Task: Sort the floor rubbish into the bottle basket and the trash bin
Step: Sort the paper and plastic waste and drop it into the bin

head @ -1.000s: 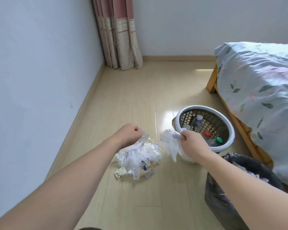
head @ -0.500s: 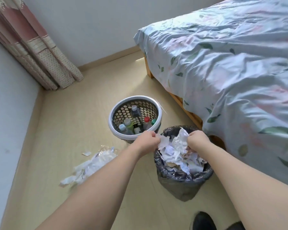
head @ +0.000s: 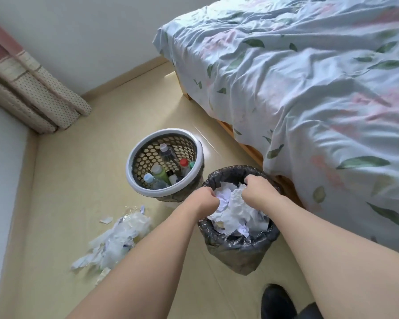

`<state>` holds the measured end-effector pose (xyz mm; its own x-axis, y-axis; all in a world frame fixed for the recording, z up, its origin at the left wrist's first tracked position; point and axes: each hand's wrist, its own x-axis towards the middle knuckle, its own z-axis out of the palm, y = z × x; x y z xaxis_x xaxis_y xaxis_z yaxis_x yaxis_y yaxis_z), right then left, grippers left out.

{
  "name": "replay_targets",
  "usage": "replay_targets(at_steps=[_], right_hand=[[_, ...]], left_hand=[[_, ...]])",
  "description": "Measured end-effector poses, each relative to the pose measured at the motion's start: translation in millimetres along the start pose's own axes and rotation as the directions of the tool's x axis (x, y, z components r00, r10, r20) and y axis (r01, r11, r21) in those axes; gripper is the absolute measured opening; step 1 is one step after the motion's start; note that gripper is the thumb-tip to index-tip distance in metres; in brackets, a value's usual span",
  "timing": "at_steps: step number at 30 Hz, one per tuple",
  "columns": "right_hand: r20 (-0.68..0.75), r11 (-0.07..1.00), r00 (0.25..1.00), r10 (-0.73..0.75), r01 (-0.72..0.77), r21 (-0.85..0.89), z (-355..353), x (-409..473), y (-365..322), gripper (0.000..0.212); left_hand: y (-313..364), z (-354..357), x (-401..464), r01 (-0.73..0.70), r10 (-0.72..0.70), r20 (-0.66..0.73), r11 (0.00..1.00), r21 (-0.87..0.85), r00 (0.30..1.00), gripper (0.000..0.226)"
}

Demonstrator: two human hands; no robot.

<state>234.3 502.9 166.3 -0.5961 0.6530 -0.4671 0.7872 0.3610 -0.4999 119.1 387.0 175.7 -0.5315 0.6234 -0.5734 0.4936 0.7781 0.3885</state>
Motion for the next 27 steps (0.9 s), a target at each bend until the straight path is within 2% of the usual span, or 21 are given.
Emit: replay_targets(at_steps=[2,7,11,15,19,22,25,27], right_hand=[[0.007,0.997,0.997,-0.078,0.078,-0.028,4,-11,-21,0.049],[0.028,0.960,0.963,-0.269,0.271,-0.071,36,-52,-103,0.040],[0.159,0.917,0.919,-0.362,0.381,-0.114,87,-81,-169,0.037],[0.290,0.878,0.863,-0.414,0.462,-0.122,159,-101,-224,0.044],[0.392,0.880,0.842,-0.370,0.453,-0.142,230,-107,-255,0.038],[0.449,0.895,0.847,-0.286,0.404,-0.192,288,-95,-263,0.029],[0.449,0.899,0.873,-0.190,0.338,-0.278,341,-77,-258,0.013],[0.437,0.899,0.889,-0.137,0.296,-0.321,379,-60,-251,0.021]], left_hand=[[-23,-16,-18,0.029,-0.029,0.017,0.999,0.020,0.999,0.020],[-123,-66,-74,0.149,-0.149,0.043,0.989,-0.001,0.988,0.024],[-224,-99,-115,0.258,-0.259,-0.013,0.966,-0.013,0.966,0.026],[-318,-114,-147,0.320,-0.321,-0.056,0.947,-0.035,0.945,0.022],[-397,-96,-156,0.341,-0.344,-0.115,0.939,-0.048,0.932,0.020],[-456,-56,-143,0.382,-0.395,-0.088,0.914,-0.133,0.914,0.018],[-497,-10,-123,0.401,-0.426,-0.079,0.890,-0.215,0.901,0.007],[-523,20,-99,0.427,-0.460,-0.085,0.867,-0.255,0.884,0.009]])
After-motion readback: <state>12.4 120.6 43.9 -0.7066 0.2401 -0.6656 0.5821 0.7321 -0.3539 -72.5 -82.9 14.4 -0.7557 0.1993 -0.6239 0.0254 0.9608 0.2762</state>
